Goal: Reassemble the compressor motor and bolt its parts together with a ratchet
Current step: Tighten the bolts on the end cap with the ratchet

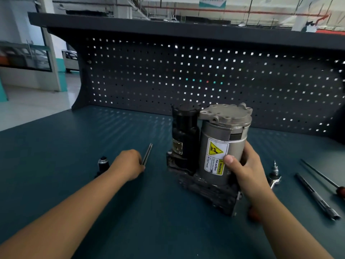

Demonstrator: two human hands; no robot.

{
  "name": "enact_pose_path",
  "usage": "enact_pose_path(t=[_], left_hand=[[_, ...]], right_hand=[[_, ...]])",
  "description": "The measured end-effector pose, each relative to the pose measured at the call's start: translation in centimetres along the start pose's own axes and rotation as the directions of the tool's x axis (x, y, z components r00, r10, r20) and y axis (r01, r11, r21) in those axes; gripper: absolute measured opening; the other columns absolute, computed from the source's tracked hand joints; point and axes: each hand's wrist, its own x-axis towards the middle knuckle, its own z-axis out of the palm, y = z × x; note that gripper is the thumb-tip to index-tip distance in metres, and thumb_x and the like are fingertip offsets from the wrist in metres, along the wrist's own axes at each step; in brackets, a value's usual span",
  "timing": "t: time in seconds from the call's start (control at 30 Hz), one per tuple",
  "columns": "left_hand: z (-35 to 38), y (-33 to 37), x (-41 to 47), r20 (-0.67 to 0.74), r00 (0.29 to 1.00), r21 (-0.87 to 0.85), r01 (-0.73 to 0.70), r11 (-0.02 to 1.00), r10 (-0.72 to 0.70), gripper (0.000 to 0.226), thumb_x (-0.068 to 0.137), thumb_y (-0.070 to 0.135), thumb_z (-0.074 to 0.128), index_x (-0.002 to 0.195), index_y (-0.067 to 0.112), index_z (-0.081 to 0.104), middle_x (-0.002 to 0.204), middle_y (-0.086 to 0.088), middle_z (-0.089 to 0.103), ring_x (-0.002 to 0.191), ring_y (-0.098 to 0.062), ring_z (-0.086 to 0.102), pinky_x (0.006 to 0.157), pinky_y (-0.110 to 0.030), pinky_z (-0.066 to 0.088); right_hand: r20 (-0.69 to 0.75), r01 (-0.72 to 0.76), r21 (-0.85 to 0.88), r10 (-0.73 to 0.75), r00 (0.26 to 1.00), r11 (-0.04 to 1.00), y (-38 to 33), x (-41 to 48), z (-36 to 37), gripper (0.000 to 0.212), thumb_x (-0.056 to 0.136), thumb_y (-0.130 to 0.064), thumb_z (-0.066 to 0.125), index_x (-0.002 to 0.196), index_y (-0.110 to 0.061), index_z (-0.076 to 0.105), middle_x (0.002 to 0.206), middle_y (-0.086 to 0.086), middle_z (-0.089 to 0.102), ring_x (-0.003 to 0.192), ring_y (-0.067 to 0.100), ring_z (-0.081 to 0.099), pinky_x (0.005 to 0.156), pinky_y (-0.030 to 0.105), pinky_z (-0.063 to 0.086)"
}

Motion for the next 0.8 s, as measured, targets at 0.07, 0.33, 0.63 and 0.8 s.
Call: enact_pose_path(t=[0.07, 0.33, 0.63, 0.8], left_hand=[[0.1, 0.3, 0.2, -0.002, 1.0, 0.047, -0.003, 0.999, 0.003, 0.023, 0.09, 0.028, 0.061, 0.097, 0.007, 0.068, 0.098, -0.007, 0.066, 0.09, -0.02, 0.062, 0.071, -0.028, 0.051], [0.0, 0.5, 0.8, 0.071, 0.99, 0.099, 0.117, 0.988, -0.124, 0.032, 0.088, 0.03, 0.064, 0.068, 0.012, 0.047, 0.071, -0.001, 0.047, 0.061, -0.011, 0.045, 0.044, -0.022, 0.032], [-3.0, -0.5, -0.7, -0.12, 0.987, -0.083, 0.093, 0.992, -0.103, 0.028, 0.086, 0.028, 0.063, 0.075, 0.002, 0.066, 0.072, -0.009, 0.064, 0.067, -0.021, 0.057, 0.058, -0.026, 0.043], [-7.1, -0.4, -1.4, -0.47, 0.883, -0.165, -0.09, 0.982, 0.002, 0.015, 0.088, 0.021, 0.061, 0.085, 0.007, 0.063, 0.092, -0.015, 0.066, 0.084, -0.029, 0.056, 0.067, -0.028, 0.037]], right_hand=[[0.007, 0.001, 0.013, -0.001, 1.0, 1.0, 0.3, 0.1, -0.2, 0.05, 0.063, -0.047, 0.064, 0.108, -0.027, 0.058, 0.1, -0.018, 0.071, 0.089, -0.002, 0.066, 0.07, 0.01, 0.049], [0.033, -0.004, 0.042, 0.002, 0.999, 0.999, 0.5, 0.1, -0.4, 0.052, 0.063, -0.047, 0.064, 0.111, -0.027, 0.058, 0.102, -0.017, 0.071, 0.091, 0.0, 0.066, 0.07, 0.01, 0.048], [0.048, -0.004, 0.046, 0.002, 0.999, 0.999, 0.3, 0.1, -0.5, 0.049, 0.066, -0.047, 0.064, 0.11, -0.028, 0.058, 0.103, -0.016, 0.071, 0.092, -0.001, 0.066, 0.072, 0.011, 0.049], [0.061, -0.019, 0.059, 0.015, 0.998, 0.998, 0.4, 0.2, -0.7, 0.053, 0.065, -0.05, 0.065, 0.112, -0.028, 0.057, 0.105, -0.015, 0.07, 0.095, 0.002, 0.066, 0.073, 0.014, 0.05]])
